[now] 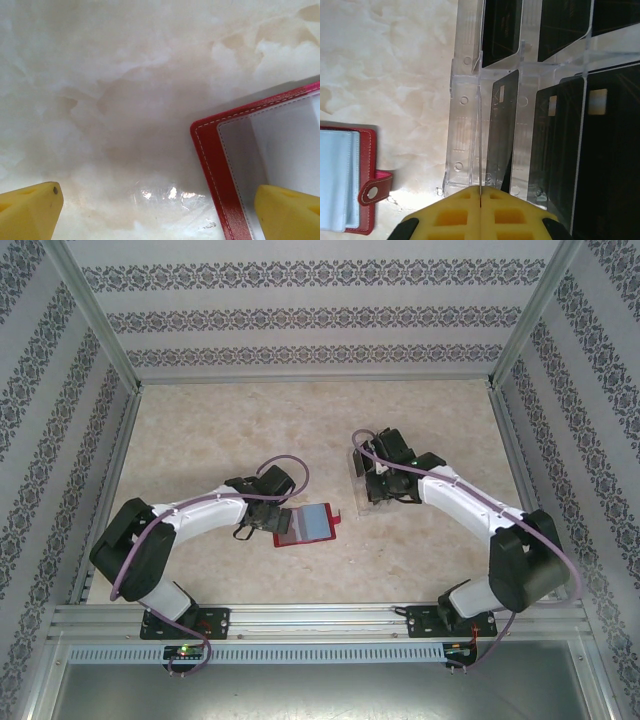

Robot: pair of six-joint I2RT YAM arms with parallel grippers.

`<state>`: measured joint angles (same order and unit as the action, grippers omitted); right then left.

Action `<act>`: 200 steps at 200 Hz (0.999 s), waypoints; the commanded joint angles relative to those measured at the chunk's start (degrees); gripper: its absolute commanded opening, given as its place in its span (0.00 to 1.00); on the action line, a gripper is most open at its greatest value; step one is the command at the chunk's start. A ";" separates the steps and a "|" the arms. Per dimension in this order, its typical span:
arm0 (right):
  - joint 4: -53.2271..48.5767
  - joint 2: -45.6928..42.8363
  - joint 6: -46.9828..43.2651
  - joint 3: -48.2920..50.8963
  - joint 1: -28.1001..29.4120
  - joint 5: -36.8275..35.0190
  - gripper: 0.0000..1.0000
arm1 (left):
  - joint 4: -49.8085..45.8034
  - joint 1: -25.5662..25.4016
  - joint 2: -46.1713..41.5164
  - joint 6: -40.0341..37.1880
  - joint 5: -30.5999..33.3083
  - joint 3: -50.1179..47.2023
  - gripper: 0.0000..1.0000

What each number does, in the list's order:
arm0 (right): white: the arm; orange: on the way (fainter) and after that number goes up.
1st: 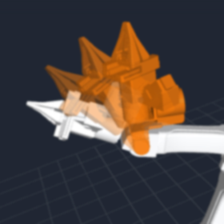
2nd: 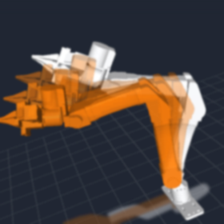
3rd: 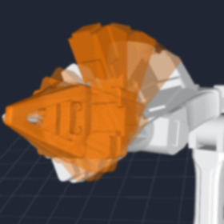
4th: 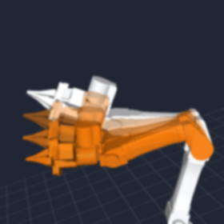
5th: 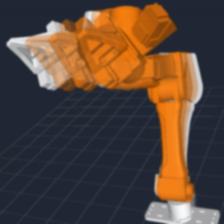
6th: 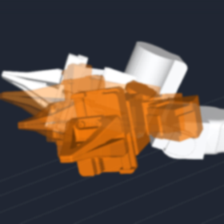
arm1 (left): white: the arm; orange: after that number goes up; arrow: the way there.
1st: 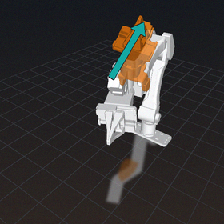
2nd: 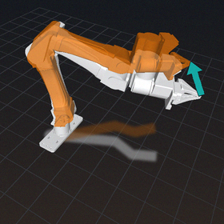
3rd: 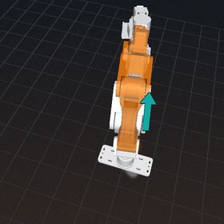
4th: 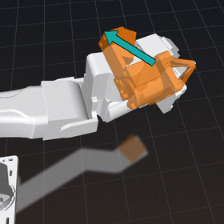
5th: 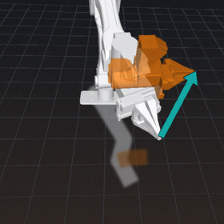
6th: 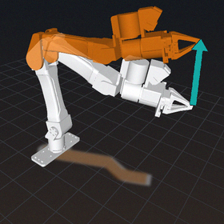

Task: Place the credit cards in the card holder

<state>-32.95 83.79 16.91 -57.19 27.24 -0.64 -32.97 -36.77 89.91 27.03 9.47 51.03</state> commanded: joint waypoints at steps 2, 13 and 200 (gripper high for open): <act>0.49 1.43 -1.42 1.03 0.53 -0.54 0.00 | -2.75 -0.84 -1.64 0.27 0.61 1.41 0.99; 0.52 2.09 -1.44 1.05 0.53 -0.41 0.00 | -2.89 -0.84 -1.84 0.14 0.61 1.36 0.99; -0.10 1.03 -0.48 -1.70 4.31 -0.41 0.00 | -2.54 -0.85 -1.49 0.31 0.55 1.02 0.99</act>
<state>-33.43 83.18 16.29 -59.40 31.03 -0.62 -33.87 -36.77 89.49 27.05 9.45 51.03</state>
